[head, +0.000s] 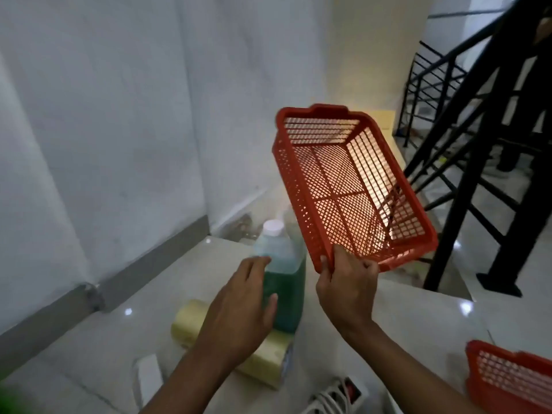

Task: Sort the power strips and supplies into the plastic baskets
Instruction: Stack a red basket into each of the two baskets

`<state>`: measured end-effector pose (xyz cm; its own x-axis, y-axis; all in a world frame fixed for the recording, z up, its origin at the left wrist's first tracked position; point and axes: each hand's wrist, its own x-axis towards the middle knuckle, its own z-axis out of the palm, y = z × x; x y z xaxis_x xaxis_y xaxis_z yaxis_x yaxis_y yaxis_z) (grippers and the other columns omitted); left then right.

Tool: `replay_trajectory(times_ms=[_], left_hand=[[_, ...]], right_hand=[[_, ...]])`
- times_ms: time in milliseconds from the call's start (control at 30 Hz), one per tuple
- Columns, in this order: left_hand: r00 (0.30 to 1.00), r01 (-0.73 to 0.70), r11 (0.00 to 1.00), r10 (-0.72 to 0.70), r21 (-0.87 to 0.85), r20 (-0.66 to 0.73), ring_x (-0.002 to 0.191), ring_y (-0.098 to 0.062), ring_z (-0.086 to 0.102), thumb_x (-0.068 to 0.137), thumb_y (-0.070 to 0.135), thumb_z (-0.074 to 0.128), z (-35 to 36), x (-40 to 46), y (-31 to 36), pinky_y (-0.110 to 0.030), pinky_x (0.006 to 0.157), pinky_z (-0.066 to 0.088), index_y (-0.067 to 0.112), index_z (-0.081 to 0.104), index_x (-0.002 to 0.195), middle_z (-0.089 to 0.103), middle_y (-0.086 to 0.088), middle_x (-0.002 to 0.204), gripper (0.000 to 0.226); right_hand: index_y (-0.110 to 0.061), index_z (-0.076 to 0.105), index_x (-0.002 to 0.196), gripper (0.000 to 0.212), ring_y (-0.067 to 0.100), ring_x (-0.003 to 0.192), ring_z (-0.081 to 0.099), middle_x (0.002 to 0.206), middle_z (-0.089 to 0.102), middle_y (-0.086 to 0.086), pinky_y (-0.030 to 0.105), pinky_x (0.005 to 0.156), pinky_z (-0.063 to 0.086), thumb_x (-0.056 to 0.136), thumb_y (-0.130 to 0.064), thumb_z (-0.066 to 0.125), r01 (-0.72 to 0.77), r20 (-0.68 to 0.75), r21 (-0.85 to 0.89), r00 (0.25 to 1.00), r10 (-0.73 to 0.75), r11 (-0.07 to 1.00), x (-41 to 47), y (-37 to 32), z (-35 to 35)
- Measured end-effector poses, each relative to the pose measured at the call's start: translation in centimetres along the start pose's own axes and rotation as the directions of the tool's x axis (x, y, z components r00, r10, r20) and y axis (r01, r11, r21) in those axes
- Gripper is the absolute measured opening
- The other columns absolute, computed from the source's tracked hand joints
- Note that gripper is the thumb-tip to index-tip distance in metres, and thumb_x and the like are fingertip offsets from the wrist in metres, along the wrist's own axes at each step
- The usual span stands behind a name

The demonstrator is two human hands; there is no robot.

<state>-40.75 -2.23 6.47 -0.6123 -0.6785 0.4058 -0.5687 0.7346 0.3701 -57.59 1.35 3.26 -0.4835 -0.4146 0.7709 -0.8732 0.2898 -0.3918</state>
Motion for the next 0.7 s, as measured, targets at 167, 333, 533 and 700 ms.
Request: replay_trajectory(times_ms=[167,333,533,700], left_hand=[[0.950,-0.024,0.949,0.119,0.314,-0.288,0.131,-0.030,0.048,0.068,0.023,0.079,-6.0,-0.1,-1.7,-0.043,0.099,0.044,0.020,0.042,0.138,0.044,-0.012,0.147,0.079],[0.980,0.102,0.778,0.027,0.620,-0.195,0.131,-0.034,0.047,0.065,0.025,0.082,-11.4,-5.3,-7.0,-0.050,0.108,0.033,0.017,0.052,0.132,0.052,-0.013,0.140,0.074],[0.949,0.269,0.628,-0.302,0.730,-0.090,0.071,-0.023,0.071,0.059,0.026,0.076,-15.4,-16.3,-13.7,-0.051,0.083,0.051,0.022,0.072,0.085,0.074,0.001,0.072,0.027],[0.834,0.305,0.642,-0.536,0.704,0.127,0.079,-0.023,0.070,0.083,0.025,0.062,-16.9,-23.6,-16.5,-0.031,0.062,0.051,0.019,0.063,0.090,0.071,-0.004,0.087,0.009]], right_hand=[[-0.012,0.067,0.091,0.017,0.026,0.076,0.067,0.084,0.073,0.005,0.030,0.076,0.036,0.081,-0.020,0.056,0.321,0.037,0.107,0.944,-0.327,0.941,0.0,-5.0,-0.9],[-0.011,0.066,0.083,0.011,0.029,0.070,0.064,0.077,0.070,0.009,0.036,0.075,0.044,0.073,-0.012,0.061,0.597,0.069,0.250,0.774,-0.629,0.762,-2.8,-10.9,0.1],[-0.009,0.071,0.086,0.020,0.025,0.075,0.066,0.081,0.072,0.007,0.035,0.088,0.037,0.067,-0.004,0.068,0.788,0.038,0.417,0.482,-0.875,0.452,-9.0,-18.8,2.8],[-0.022,0.069,0.097,0.028,0.016,0.093,0.067,0.095,0.073,-0.003,0.032,0.104,0.038,0.071,-0.012,0.076,0.732,0.139,0.586,0.331,-0.933,0.347,-14.0,-25.1,5.1]])
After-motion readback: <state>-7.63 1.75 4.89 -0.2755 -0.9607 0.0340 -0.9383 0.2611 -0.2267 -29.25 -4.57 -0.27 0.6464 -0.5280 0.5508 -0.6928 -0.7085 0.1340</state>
